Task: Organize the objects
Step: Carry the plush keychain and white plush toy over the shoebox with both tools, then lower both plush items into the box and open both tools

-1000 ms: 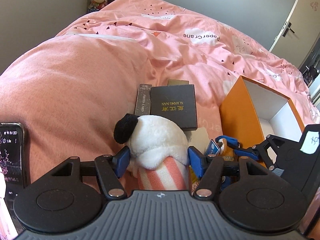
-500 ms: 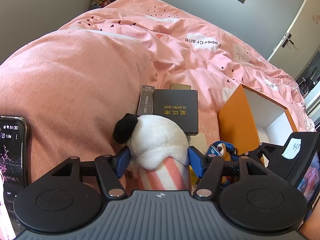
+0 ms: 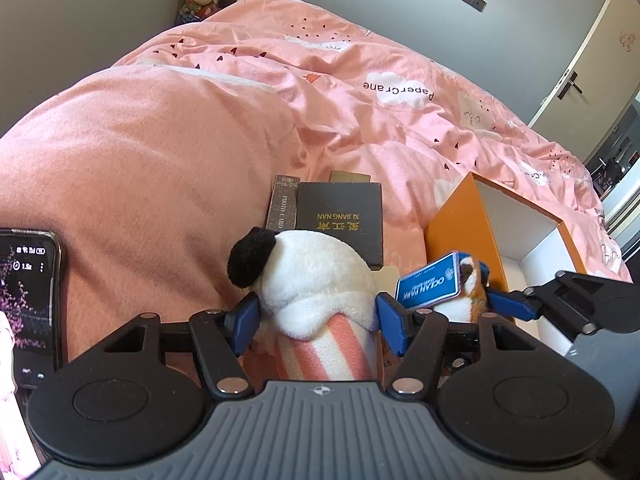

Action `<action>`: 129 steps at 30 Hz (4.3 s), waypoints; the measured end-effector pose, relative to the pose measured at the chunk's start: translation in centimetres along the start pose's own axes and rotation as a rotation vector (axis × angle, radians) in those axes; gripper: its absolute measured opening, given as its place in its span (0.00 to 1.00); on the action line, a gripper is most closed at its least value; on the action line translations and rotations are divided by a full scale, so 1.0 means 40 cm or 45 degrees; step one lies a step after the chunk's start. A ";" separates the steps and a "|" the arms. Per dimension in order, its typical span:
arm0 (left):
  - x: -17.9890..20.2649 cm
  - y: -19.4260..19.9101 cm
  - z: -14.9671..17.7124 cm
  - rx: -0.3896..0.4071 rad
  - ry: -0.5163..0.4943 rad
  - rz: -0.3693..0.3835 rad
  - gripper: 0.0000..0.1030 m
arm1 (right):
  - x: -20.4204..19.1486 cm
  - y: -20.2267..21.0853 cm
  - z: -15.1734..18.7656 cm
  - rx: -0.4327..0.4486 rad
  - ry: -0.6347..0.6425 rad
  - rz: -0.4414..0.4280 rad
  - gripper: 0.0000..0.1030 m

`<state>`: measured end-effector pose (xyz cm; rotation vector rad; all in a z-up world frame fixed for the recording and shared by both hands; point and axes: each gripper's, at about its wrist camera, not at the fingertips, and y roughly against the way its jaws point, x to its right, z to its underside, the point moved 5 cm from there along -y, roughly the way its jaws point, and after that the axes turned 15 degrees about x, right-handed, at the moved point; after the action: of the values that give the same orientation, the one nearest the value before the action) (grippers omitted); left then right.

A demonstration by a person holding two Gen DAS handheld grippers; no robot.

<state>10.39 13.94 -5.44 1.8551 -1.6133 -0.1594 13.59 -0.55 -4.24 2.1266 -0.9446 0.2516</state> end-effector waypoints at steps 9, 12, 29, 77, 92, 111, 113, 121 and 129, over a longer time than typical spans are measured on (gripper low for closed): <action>0.065 0.043 -0.027 0.042 -0.030 0.082 0.69 | 0.108 0.114 -0.032 0.146 -0.169 -0.076 0.48; 0.105 0.058 -0.037 0.060 -0.054 0.130 0.69 | 0.150 0.154 -0.031 0.183 -0.244 -0.085 0.48; 0.372 0.083 -0.052 0.080 -0.193 0.471 0.69 | 0.320 0.295 0.108 0.133 -0.396 0.044 0.48; 0.549 -0.149 0.196 -0.497 -0.400 0.673 0.77 | 0.432 0.101 0.400 -0.280 -0.433 -0.216 0.50; 0.551 -0.130 0.202 -0.564 -0.441 0.744 0.43 | 0.424 0.127 0.391 -0.424 -0.425 -0.291 0.22; 0.543 -0.161 0.253 -0.695 -0.503 0.628 0.40 | 0.380 0.097 0.411 -0.496 -0.427 -0.326 0.20; 0.539 -0.150 0.231 -0.630 -0.523 0.629 0.40 | 0.387 0.100 0.397 -0.447 -0.414 -0.320 0.31; 0.543 -0.159 0.187 -0.400 -0.531 0.553 0.49 | 0.368 0.038 0.403 -0.431 -0.208 -0.197 0.35; 0.556 -0.168 0.223 -0.408 -0.568 0.519 0.46 | 0.353 0.041 0.396 -0.431 -0.193 -0.126 0.13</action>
<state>16.68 -9.89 -8.77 1.2730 -2.0864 -0.6454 20.42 -20.44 -7.59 1.8896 -0.8939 -0.1153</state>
